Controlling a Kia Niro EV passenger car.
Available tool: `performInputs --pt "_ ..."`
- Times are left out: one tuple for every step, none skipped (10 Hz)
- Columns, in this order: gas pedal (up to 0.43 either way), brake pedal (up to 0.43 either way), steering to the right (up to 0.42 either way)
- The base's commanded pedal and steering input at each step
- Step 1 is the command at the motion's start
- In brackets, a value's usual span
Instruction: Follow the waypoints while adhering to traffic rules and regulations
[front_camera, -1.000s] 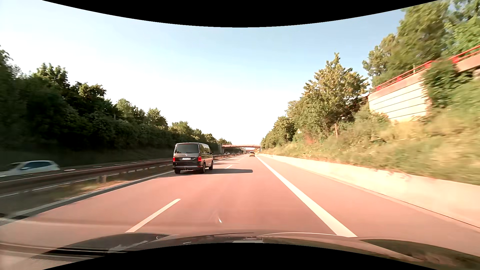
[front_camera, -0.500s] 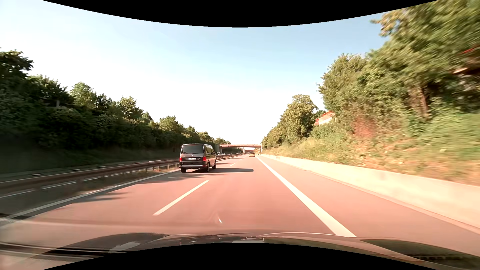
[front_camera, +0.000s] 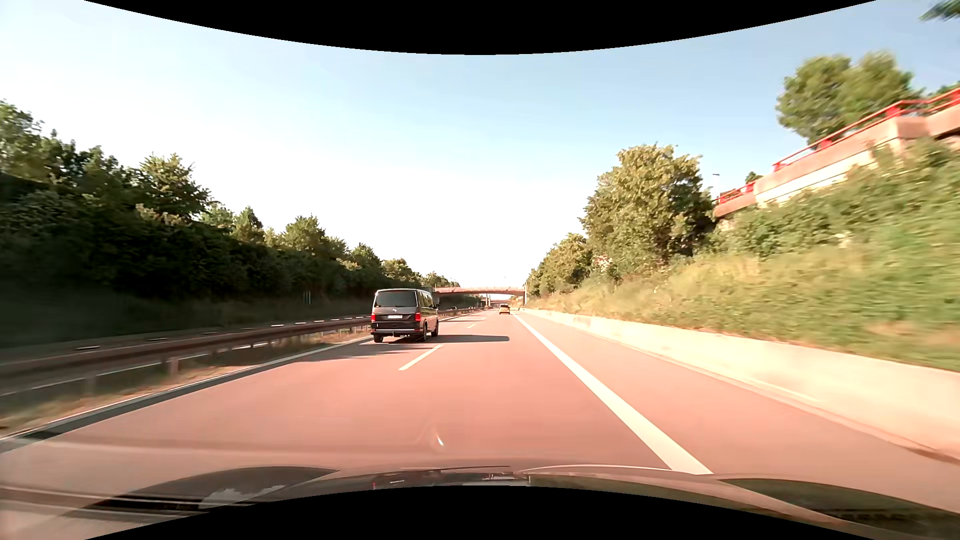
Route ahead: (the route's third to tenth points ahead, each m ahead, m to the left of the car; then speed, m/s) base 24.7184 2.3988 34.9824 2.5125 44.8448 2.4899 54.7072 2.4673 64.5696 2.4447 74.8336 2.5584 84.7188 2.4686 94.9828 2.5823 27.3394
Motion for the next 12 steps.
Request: performInputs --pt "0.26 0.006 -0.002" --pt "0.26 0.006 -0.001" --pt "0.26 0.006 -0.001" --pt "0.26 0.006 -0.001" --pt "0.26 0.006 -0.001" --pt "0.26 0.006 -0.001" --pt "0.26 0.006 -0.001" --pt "0.26 0.006 -0.001" --pt "0.26 0.006 -0.001" --pt "0.26 0.006 -0.001" --pt "0.26 0.006 -0.001" --pt "0.26 0.006 -0.001"
